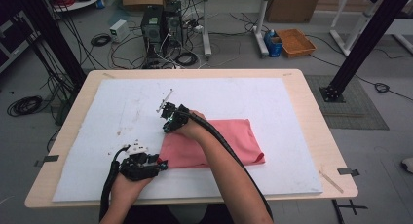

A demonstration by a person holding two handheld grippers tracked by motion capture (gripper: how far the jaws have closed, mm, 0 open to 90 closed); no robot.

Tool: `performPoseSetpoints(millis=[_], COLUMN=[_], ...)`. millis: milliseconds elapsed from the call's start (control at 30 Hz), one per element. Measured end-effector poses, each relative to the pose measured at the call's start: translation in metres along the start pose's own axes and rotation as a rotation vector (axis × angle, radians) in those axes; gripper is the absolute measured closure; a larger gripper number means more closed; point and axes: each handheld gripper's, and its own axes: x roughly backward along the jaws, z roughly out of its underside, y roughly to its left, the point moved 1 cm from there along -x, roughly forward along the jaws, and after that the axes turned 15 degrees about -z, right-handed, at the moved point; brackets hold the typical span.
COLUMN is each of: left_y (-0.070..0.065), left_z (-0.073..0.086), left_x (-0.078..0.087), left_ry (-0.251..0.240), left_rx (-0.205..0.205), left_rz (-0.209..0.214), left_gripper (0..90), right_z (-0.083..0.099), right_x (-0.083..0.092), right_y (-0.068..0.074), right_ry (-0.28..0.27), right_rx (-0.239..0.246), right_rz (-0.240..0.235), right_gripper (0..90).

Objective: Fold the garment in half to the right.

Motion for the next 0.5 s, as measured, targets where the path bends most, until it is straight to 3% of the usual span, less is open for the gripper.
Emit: performPoseSetpoints(millis=[67,133,367,500], left_y=[-0.001,-0.001,0.014,0.021], left_z=[0.001,0.001,-0.002,-0.006], left_x=[0.0,-0.001,0.002,0.01], left_ry=[-0.001,-0.004,-0.036,-0.063], left_rx=[0.016,0.029,0.103,0.102], left_rz=[0.017,0.024,0.09,0.096], left_gripper=[72.6,76.6,80.6,80.8], right_z=[0.0,-0.001,-0.003,-0.006], right_x=[0.0,-0.001,0.006,0.012], right_y=[0.0,0.001,0.004,0.005], right_ry=[0.003,0.007,-0.018,-0.061], right_rx=[0.001,0.008,0.026,0.032], right_rz=[0.002,0.004,0.025,0.029], right_gripper=[82.9,83.3,84.1,84.3])
